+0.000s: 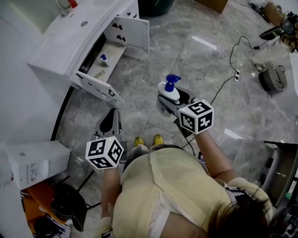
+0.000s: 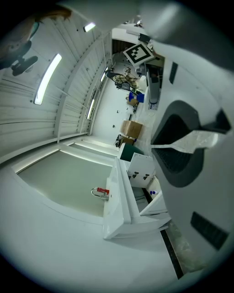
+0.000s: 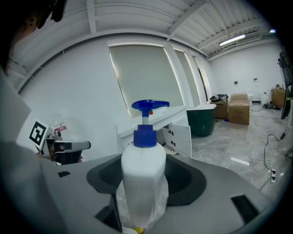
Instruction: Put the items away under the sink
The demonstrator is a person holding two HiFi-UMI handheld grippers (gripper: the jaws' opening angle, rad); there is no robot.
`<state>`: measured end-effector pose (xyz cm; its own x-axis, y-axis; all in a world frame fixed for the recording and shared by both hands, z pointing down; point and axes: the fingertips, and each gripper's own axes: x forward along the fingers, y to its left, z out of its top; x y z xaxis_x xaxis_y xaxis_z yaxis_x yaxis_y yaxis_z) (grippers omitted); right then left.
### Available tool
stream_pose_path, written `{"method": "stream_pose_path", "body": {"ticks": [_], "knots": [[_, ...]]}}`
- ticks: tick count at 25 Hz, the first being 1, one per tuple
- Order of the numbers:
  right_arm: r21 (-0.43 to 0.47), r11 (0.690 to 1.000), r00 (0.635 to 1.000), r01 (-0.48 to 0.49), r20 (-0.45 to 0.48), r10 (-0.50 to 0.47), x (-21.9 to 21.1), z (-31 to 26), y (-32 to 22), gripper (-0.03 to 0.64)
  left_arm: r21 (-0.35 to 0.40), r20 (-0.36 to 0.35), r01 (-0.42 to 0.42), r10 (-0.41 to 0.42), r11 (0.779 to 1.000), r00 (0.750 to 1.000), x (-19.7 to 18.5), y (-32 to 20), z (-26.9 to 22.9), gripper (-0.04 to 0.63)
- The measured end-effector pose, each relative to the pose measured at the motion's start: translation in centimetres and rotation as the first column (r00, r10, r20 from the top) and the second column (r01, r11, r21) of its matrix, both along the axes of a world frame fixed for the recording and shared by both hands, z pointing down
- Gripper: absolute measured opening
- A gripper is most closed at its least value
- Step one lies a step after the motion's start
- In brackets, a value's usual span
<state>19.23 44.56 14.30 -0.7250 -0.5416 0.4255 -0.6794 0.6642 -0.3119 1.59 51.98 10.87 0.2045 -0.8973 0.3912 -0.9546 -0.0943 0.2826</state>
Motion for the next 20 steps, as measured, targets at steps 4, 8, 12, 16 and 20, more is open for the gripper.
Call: {"method": "stream_pose_path", "body": {"ticks": [4, 8, 12, 16, 20], "knots": [[0.004, 1.0, 1.0, 0.025, -0.008, -0.025, 0.3, 0.2, -0.7, 0.268, -0.001, -0.004, 0.0, 0.0, 1.0, 1.0, 0.9, -0.4, 0.3, 0.055], [0.01, 0.999, 0.999, 0.051, -0.008, -0.051, -0.2, 0.1, -0.9, 0.268, -0.013, -0.012, 0.009, -0.009, 1.0, 1.0, 0.7, -0.8, 0.6, 0.055], [0.005, 0.998, 0.998, 0.064, -0.008, -0.064, -0.8, 0.5, -1.8, 0.268, -0.02, -0.001, -0.008, 0.008, 1.0, 1.0, 0.8, -1.9, 0.7, 0.055], [-0.004, 0.997, 0.997, 0.08, -0.014, -0.08, -2.3, 1.1, -3.4, 0.268, -0.031, 0.005, -0.019, 0.019, 0.999, 1.0, -0.2, -3.8, 1.5, 0.055], [-0.003, 0.996, 0.996, 0.09, -0.024, -0.09, -3.6, 1.5, -5.6, 0.268, -0.05, -0.002, -0.025, 0.025, 0.998, 1.0, -1.2, -6.4, 2.6, 0.055]]}}
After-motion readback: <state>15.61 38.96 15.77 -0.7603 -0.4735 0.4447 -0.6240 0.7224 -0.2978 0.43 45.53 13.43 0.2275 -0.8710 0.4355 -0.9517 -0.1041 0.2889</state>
